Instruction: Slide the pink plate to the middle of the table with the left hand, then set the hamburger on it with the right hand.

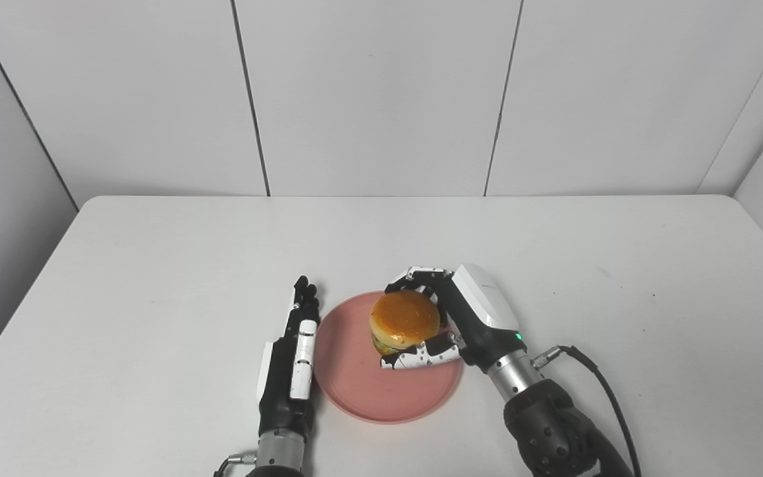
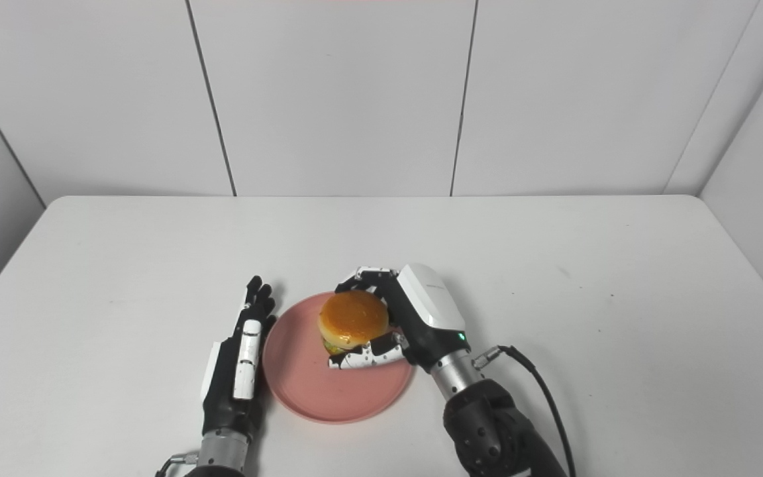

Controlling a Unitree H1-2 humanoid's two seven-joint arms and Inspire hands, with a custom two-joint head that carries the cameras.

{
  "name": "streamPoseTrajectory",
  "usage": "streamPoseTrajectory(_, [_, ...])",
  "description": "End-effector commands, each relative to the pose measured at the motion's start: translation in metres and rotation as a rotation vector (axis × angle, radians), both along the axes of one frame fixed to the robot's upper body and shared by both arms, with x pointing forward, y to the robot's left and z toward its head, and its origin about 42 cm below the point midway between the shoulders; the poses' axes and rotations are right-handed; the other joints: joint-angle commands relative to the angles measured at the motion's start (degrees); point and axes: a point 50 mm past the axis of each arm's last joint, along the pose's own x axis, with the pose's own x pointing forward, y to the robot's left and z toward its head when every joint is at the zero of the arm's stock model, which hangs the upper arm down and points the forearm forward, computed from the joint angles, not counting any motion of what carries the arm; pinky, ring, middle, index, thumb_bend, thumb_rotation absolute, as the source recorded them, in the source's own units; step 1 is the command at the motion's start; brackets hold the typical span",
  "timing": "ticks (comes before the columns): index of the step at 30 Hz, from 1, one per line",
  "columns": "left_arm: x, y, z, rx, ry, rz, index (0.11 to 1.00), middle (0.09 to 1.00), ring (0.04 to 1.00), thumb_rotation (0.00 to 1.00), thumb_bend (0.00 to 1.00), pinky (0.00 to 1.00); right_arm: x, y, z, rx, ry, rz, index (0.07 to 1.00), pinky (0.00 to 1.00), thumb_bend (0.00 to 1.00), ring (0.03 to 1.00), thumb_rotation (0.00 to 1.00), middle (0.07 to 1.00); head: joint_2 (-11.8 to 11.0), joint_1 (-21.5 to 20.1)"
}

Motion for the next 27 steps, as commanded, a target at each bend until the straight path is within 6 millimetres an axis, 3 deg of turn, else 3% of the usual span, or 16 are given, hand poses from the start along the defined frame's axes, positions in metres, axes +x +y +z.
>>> streamPoseTrajectory(1, [-0.013, 0.0, -0.034, -0.004, 0.17, 0.006, 1.0, 1.0, 1.0, 1.0, 0.54, 1.0, 0.005, 0.009, 0.02, 0.02, -0.105, 0.037, 0.485, 0.18, 0.52, 0.25, 0.0, 0.472, 0.0, 0.1])
streamPoseTrajectory(4, [-0.01, 0.005, -0.034, -0.001, 0.166, -0.004, 1.0, 1.0, 1.0, 1.0, 0.56, 1.0, 0.008, 0.013, 0.012, -0.005, -0.1, 0.037, 0.485, 0.19, 0.52, 0.265, 0.0, 0.473, -0.4, -0.2])
streamPoseTrajectory(6, [-0.009, 0.008, -0.035, -0.002, 0.164, -0.011, 1.0, 1.0, 1.0, 1.0, 0.56, 1.0, 0.01, 0.015, 0.008, -0.019, -0.099, 0.035, 0.509, 0.24, 0.52, 0.319, 0.0, 0.424, -0.5, -0.3])
streamPoseTrajectory(9, [-0.008, 0.011, -0.035, -0.014, 0.164, -0.018, 1.0, 1.0, 1.0, 1.0, 0.56, 1.0, 0.011, 0.018, 0.002, -0.029, -0.093, 0.029, 0.515, 0.31, 0.52, 0.401, 0.0, 0.446, -0.5, -0.4])
streamPoseTrajectory(15, [-0.008, 0.011, -0.034, -0.019, 0.162, -0.024, 1.0, 1.0, 1.0, 1.0, 0.56, 1.0, 0.013, 0.02, -0.005, -0.05, -0.088, 0.024, 0.519, 0.34, 0.52, 0.435, 0.0, 0.447, -0.4, -0.5])
streamPoseTrajectory(25, [-0.01, 0.009, -0.034, -0.006, 0.158, -0.026, 1.0, 1.0, 1.0, 1.0, 0.55, 1.0, 0.007, 0.016, -0.009, -0.052, -0.113, 0.059, 0.511, 0.5, 0.52, 0.586, 0.0, 0.485, -0.4, -0.6])
streamPoseTrajectory(27, [-0.01, 0.009, -0.035, -0.002, 0.155, -0.029, 1.0, 1.0, 1.0, 1.0, 0.55, 1.0, 0.006, 0.015, -0.009, -0.046, -0.116, 0.071, 0.502, 0.54, 0.5, 0.64, 0.11, 0.626, -0.4, -0.5])
